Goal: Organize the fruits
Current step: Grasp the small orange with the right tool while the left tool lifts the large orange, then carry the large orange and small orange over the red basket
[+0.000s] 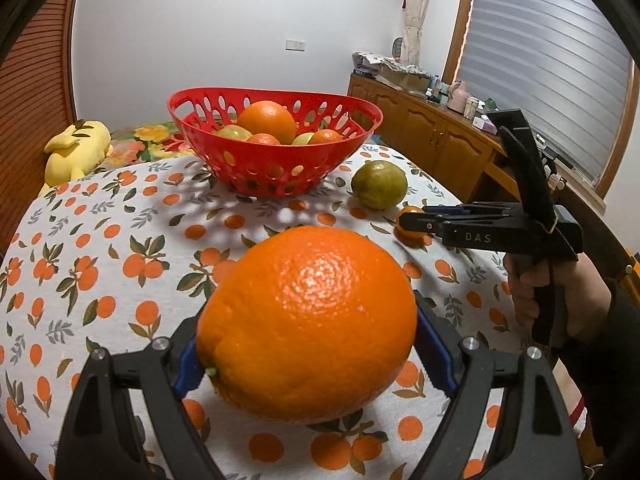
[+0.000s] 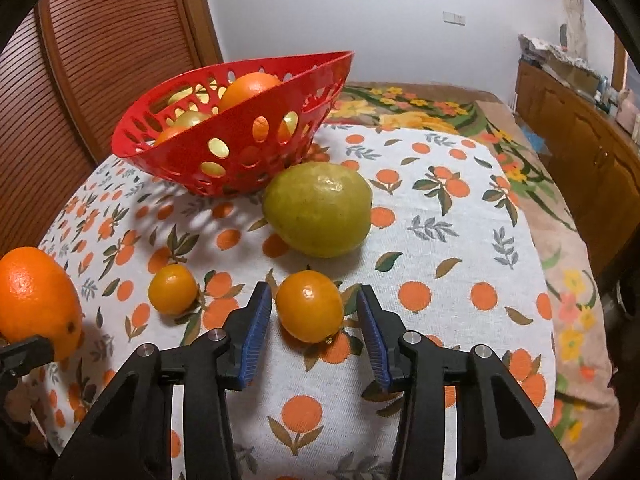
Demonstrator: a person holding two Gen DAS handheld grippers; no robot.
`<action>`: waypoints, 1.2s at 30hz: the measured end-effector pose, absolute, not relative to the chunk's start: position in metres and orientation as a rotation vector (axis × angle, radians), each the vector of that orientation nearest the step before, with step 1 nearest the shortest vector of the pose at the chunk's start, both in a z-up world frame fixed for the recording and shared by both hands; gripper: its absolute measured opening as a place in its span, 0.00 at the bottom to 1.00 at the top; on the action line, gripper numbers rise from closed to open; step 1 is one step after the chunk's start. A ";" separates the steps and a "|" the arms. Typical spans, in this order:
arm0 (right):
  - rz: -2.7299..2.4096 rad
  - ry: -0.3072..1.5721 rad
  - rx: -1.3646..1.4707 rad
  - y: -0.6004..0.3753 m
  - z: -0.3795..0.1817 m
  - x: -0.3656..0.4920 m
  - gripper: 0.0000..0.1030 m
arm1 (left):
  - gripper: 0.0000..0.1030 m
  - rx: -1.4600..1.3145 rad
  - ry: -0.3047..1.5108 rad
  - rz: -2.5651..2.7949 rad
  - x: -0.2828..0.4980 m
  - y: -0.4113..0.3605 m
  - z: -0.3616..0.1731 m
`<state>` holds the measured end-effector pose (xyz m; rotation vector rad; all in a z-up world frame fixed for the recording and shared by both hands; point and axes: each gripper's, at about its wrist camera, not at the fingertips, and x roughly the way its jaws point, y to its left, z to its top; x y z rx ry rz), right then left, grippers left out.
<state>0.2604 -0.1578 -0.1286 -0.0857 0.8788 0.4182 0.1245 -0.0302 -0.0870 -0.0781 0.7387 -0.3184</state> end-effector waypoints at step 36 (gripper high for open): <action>0.557 0.738 -0.071 -0.131 -0.082 0.209 0.33 | 0.83 -0.110 0.678 -0.280 0.120 -0.011 -0.067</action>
